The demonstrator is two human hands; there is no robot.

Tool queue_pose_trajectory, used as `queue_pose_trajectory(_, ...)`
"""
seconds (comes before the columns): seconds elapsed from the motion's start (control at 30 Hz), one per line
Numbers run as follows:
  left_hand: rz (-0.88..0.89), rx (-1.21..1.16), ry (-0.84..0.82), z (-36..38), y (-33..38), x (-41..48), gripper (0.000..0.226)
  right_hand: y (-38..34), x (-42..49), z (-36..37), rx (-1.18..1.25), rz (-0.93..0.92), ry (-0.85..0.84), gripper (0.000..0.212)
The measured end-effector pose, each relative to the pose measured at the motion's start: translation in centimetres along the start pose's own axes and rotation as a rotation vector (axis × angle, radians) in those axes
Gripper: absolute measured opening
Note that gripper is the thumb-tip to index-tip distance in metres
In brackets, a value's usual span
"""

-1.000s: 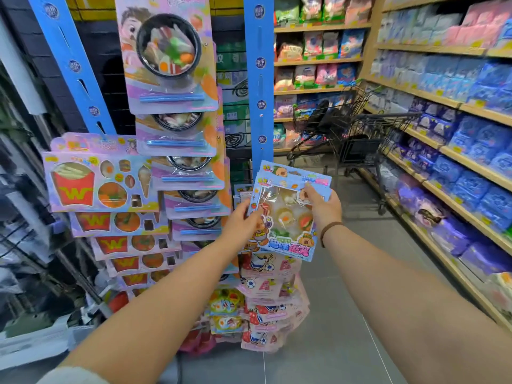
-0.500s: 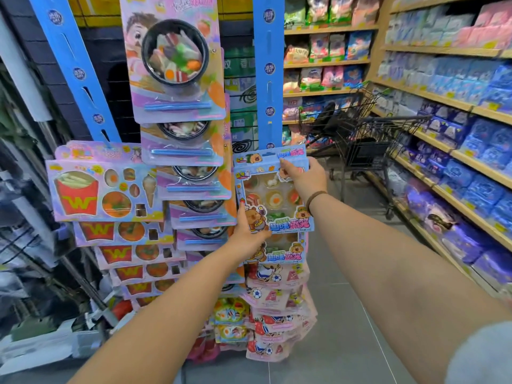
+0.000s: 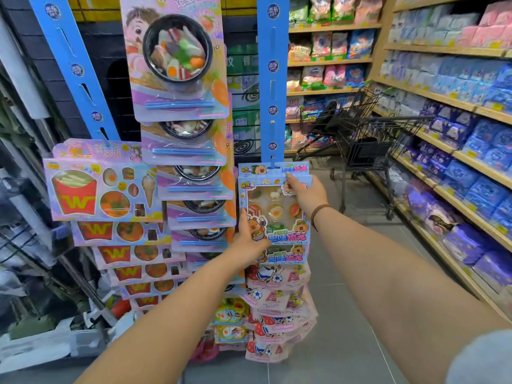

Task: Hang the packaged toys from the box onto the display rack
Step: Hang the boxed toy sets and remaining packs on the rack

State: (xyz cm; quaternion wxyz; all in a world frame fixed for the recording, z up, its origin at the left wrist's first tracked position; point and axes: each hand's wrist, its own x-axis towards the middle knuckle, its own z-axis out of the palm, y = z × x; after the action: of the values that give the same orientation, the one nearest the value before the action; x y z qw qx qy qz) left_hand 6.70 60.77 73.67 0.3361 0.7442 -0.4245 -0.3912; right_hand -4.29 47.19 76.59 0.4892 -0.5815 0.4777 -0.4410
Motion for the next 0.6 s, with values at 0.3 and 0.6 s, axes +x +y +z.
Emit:
queue_pose_trajectory(0.3,-0.008,-0.101,-0.057,-0.7,-0.3,-0.9,0.093,1.6,-1.5,0.0,-0.073,-0.033,0.134,0.034)
queue_pose_trajectory(0.6,-0.125,0.089,-0.252,-2.4,-3.7,-1.8,0.039,5.5,-7.6,1.2,-0.144,0.141,0.298,0.024)
